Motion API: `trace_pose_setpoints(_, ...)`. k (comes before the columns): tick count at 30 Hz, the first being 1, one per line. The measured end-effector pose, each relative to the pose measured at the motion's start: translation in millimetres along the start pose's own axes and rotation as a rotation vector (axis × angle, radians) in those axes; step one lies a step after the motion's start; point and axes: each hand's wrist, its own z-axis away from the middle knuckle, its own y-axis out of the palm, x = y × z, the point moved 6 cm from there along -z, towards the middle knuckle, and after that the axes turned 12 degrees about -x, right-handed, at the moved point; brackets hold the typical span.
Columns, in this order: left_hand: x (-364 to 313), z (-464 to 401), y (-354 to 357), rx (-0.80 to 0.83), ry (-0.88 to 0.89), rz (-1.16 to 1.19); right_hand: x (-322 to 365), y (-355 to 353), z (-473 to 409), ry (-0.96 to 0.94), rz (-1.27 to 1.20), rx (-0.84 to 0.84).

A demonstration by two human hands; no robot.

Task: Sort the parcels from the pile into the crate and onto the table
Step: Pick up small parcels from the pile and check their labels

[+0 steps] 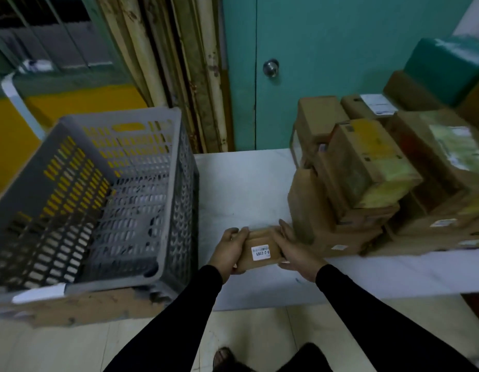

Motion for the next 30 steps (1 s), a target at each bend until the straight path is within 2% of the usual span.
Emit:
trace_pose_setpoints(6, 3.6, -19.4, -0.6, 0.03, -0.001, 0.013, 1.0, 10.1, -27.8, -0.068, 0.125, 0.076)
trace_pose_setpoints(14, 11.5, -19.7, 13.4, 0.061, 0.097, 0.001, -8.5, 1.3, -48.5, -0.087, 0.069, 0.191)
trace_pose_setpoints(20, 7.1, -17.4, 10.6, 0.019, 0.154, -0.012, -10.7, 4.0, -58.5, -0.138, 0.055, 0.114)
trace_pose_setpoints(30, 11.8, -23.7, 10.2, 0.05, 0.15, -0.06, -9.4, 4.0, -55.8, -0.143, 0.05, 0.13)
